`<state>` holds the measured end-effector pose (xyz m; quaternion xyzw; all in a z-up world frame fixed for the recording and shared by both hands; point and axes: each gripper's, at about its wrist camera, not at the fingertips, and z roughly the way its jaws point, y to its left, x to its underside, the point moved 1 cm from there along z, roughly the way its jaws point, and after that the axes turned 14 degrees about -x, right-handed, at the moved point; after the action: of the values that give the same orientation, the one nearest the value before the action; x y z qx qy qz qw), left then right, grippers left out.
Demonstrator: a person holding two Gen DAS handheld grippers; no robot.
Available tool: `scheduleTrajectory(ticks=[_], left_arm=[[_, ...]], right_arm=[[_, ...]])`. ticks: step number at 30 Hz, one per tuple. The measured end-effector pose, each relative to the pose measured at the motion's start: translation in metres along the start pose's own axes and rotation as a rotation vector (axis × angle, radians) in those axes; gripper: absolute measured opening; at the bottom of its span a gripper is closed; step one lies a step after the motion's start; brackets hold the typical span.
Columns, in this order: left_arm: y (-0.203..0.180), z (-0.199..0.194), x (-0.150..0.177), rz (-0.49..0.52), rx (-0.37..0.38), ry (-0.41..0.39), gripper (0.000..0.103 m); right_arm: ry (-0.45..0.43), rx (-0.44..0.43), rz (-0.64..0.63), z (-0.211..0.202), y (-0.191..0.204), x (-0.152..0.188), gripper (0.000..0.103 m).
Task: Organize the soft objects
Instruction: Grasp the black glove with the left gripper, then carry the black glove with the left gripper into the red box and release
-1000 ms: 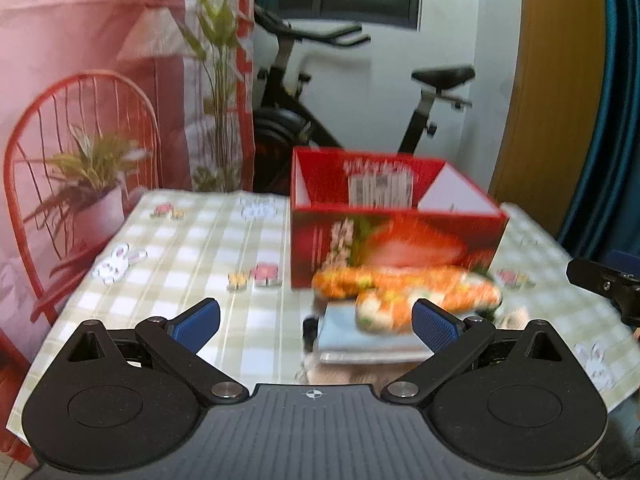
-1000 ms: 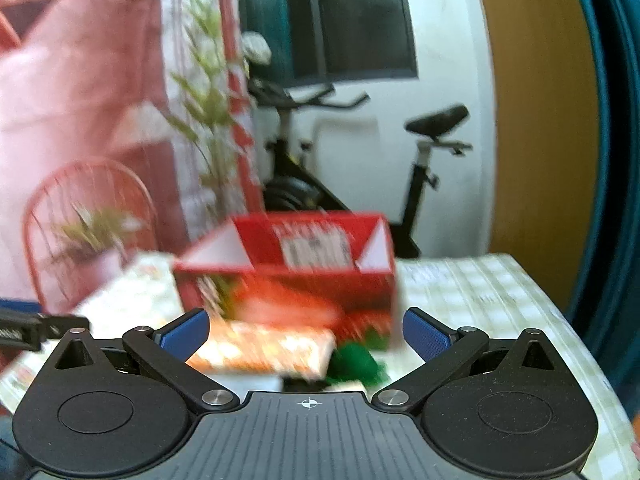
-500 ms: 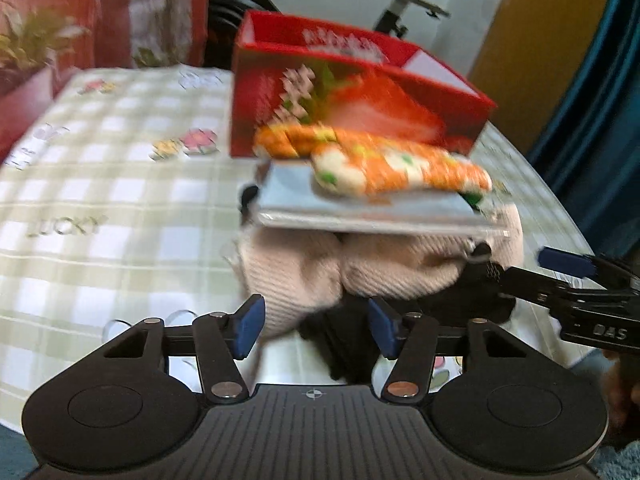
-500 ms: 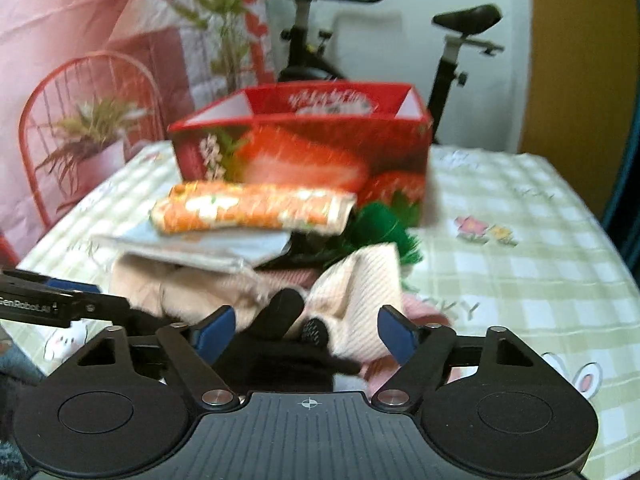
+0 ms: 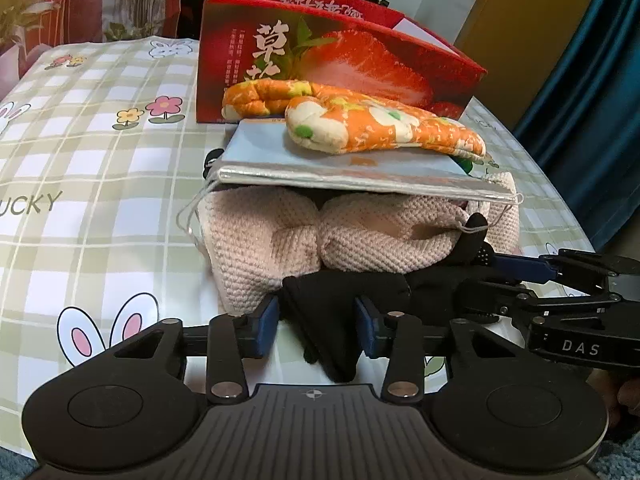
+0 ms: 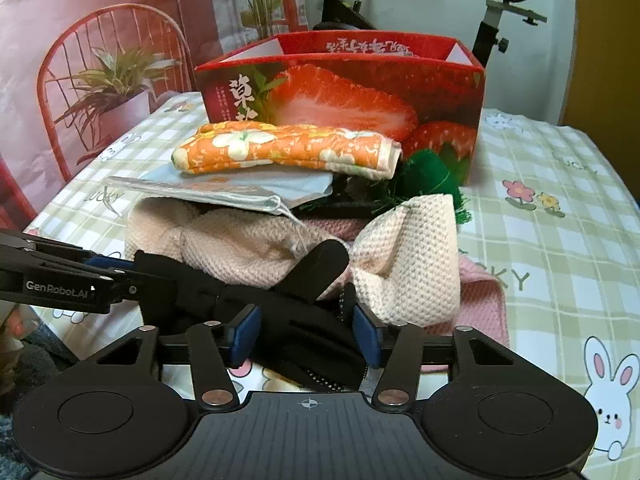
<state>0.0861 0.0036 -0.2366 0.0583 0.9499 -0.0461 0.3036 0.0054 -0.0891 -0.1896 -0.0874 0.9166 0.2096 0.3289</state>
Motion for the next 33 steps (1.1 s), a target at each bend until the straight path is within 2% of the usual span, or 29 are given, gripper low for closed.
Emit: scheduleTrajectory(ticks=[2, 3, 7, 12, 17, 22, 24, 26, 28, 30, 33], left_arm=[[-0.001, 0.0, 0.001, 0.009, 0.012, 0.007, 0.033], [-0.003, 0.001, 0.001, 0.016, 0.01, 0.011, 0.032], [-0.005, 0.01, 0.002, 0.022, 0.016, 0.044, 0.032], [-0.005, 0.011, 0.002, 0.026, 0.018, 0.036, 0.032], [-0.007, 0.012, 0.001, 0.035, 0.014, 0.032, 0.032], [-0.014, 0.008, 0.005, 0.075, -0.002, 0.015, 0.031], [-0.016, 0.008, 0.005, 0.085, -0.001, 0.011, 0.032], [-0.015, 0.008, 0.005, 0.074, 0.003, 0.011, 0.03], [-0.012, 0.008, 0.006, 0.06, 0.007, 0.015, 0.021], [-0.011, 0.007, 0.005, 0.057, -0.008, 0.02, 0.018], [-0.01, 0.001, 0.002, 0.051, -0.019, -0.004, 0.014]], right_arm=[[0.014, -0.014, 0.0, 0.001, 0.001, 0.001, 0.047], [0.022, -0.023, -0.001, 0.003, 0.001, 0.001, 0.045], [0.056, -0.043, 0.017, 0.009, -0.001, 0.002, 0.044], [0.055, -0.041, 0.076, 0.012, -0.012, 0.004, 0.044], [0.054, -0.045, 0.072, 0.014, -0.014, 0.005, 0.043], [0.063, -0.064, 0.053, 0.016, -0.009, 0.006, 0.024], [0.069, -0.074, 0.033, 0.017, -0.005, 0.006, 0.02], [0.074, -0.083, 0.019, 0.017, -0.003, 0.006, 0.018], [0.075, -0.092, 0.014, 0.017, -0.001, 0.006, 0.017], [0.069, -0.099, 0.006, 0.015, 0.0, 0.006, 0.016], [0.046, -0.11, -0.026, 0.009, 0.007, 0.004, 0.015]])
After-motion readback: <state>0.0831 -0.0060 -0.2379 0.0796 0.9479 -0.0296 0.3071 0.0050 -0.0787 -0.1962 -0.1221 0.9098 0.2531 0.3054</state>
